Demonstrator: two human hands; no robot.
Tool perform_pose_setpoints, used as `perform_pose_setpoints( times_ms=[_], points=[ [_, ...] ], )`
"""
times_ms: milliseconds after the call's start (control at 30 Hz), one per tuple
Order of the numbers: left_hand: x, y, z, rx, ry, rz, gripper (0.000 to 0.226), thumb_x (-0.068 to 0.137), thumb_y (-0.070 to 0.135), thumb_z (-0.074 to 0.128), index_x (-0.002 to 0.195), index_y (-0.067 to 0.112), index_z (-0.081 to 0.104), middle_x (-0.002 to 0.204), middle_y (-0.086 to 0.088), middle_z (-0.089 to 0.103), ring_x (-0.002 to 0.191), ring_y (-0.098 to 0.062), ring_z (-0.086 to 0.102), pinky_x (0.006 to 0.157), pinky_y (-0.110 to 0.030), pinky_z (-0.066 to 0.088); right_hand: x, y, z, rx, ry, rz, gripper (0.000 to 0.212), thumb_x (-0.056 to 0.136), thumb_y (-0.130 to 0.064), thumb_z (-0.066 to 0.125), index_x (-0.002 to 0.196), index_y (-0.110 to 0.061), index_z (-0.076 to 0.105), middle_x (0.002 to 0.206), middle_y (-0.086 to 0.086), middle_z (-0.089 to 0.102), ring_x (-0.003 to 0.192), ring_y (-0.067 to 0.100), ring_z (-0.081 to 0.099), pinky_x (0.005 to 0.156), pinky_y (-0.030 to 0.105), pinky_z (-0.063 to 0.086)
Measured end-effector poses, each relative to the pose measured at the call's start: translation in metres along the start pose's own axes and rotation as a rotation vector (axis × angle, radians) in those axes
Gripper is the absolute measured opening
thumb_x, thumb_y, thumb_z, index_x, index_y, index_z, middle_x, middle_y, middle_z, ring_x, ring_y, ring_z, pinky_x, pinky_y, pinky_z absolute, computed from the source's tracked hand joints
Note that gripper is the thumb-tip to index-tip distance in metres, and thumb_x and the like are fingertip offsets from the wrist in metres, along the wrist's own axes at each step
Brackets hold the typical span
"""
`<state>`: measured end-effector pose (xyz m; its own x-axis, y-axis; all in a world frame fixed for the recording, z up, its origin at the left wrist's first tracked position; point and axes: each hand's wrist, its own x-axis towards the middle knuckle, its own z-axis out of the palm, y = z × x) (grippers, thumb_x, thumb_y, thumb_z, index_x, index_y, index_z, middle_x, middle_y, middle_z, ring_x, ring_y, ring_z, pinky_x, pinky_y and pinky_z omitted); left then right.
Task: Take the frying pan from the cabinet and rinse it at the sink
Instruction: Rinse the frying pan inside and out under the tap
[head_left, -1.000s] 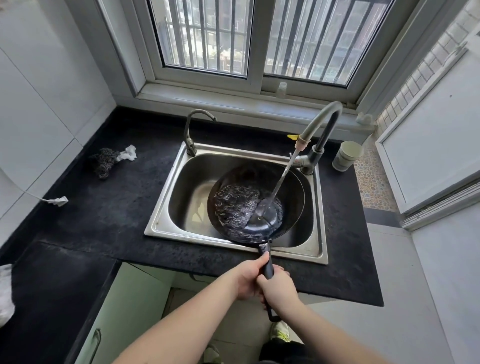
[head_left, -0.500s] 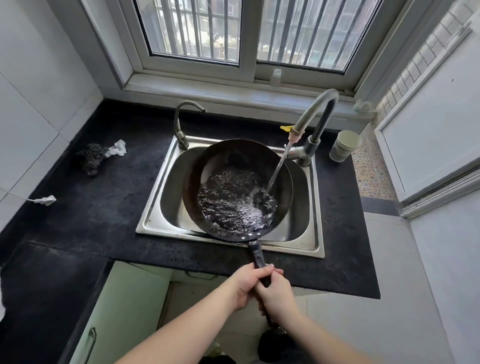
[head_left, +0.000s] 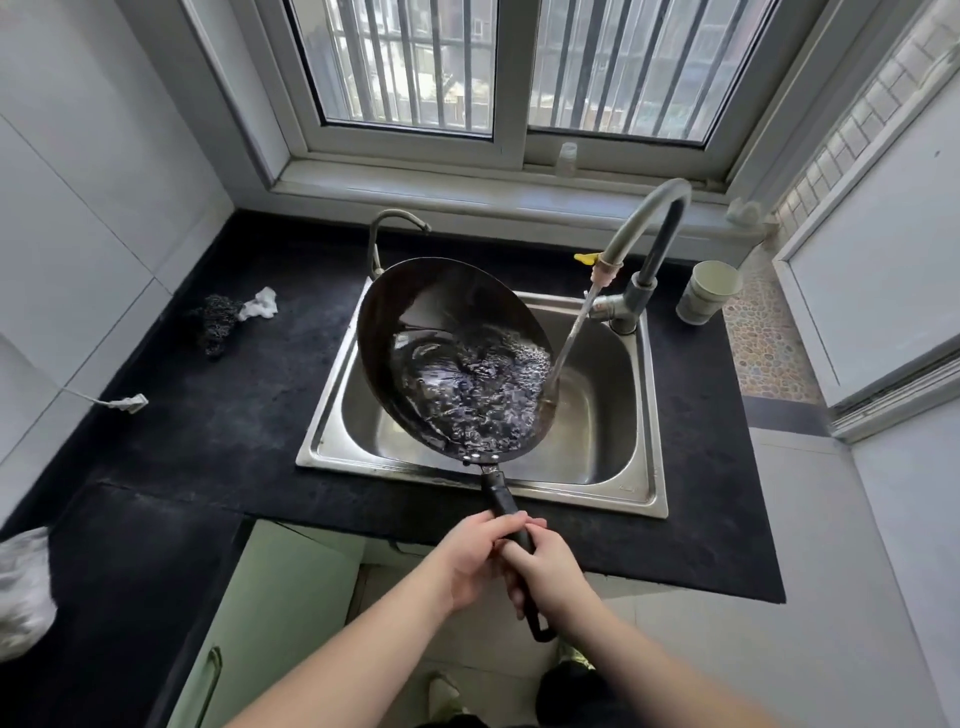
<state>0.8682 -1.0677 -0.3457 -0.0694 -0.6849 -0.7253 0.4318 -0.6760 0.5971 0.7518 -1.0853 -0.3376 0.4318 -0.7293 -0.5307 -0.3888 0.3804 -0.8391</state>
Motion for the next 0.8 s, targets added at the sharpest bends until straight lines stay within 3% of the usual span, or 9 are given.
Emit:
perform_pose_setpoints(
  times_ms=[100,200,267,400,533,800],
  points=[
    [-0.007,0.005,-0.002,0.002,-0.023,0.006,0.038,0.092,0.028,0.06,0.111,-0.004,0.068,0.082,-0.021,0.062,0.042,-0.025,0.051,0.036,-0.026,0.045,-0.003,-0.011,0.008,0.081,0.001,0.045,0.017,0.094,-0.01,0.047,0.078,-0.008,0.054,0.048,0.002,0.048,0.035,0.015,0.045,0.036,0.022,0.039],
    [-0.013,0.014,-0.001,-0.002,-0.023,-0.022,0.041,0.093,0.031,0.057,0.112,-0.004,0.068,0.049,-0.01,0.047,0.03,-0.019,0.042,0.032,-0.02,0.039,-0.002,-0.022,0.016,0.171,0.02,0.102,0.018,0.094,-0.007,0.043,0.078,-0.008,0.051,0.05,0.001,0.046,0.036,0.012,0.042,0.036,0.021,0.038],
    [-0.016,0.02,0.003,0.007,-0.015,-0.053,0.04,0.096,0.033,0.052,0.108,0.0,0.07,0.041,-0.003,0.034,0.027,-0.015,0.037,0.032,-0.016,0.035,0.0,-0.028,0.019,0.254,0.044,0.145,0.015,0.093,-0.006,0.043,0.08,-0.008,0.05,0.051,0.001,0.045,0.036,0.011,0.041,0.036,0.02,0.037],
    [-0.017,0.026,0.011,-0.018,0.034,-0.101,0.031,0.093,0.035,0.053,0.083,0.009,0.065,0.039,0.002,0.03,0.027,-0.012,0.034,0.033,-0.014,0.029,-0.001,-0.037,0.017,0.404,0.068,0.217,0.016,0.093,-0.004,0.043,0.079,-0.01,0.049,0.051,-0.001,0.043,0.035,0.008,0.039,0.033,0.017,0.034],
    [-0.016,0.028,0.016,-0.052,0.046,-0.107,0.052,0.093,0.034,0.054,0.046,0.015,0.062,0.038,0.003,0.032,0.027,-0.01,0.033,0.034,-0.013,0.027,-0.005,-0.047,0.008,0.461,0.043,0.264,0.017,0.094,-0.004,0.044,0.08,-0.011,0.049,0.052,-0.001,0.043,0.033,0.006,0.04,0.032,0.017,0.034],
    [-0.018,0.051,0.033,-0.143,0.045,-0.093,0.061,0.091,0.031,0.059,0.034,0.02,0.043,0.032,0.008,0.036,0.025,-0.004,0.037,0.032,-0.014,0.031,-0.008,-0.092,-0.013,0.457,0.087,0.32,0.029,0.09,-0.003,0.051,0.062,-0.005,0.053,0.048,0.004,0.048,0.031,0.006,0.045,0.032,0.015,0.038]
  ],
)
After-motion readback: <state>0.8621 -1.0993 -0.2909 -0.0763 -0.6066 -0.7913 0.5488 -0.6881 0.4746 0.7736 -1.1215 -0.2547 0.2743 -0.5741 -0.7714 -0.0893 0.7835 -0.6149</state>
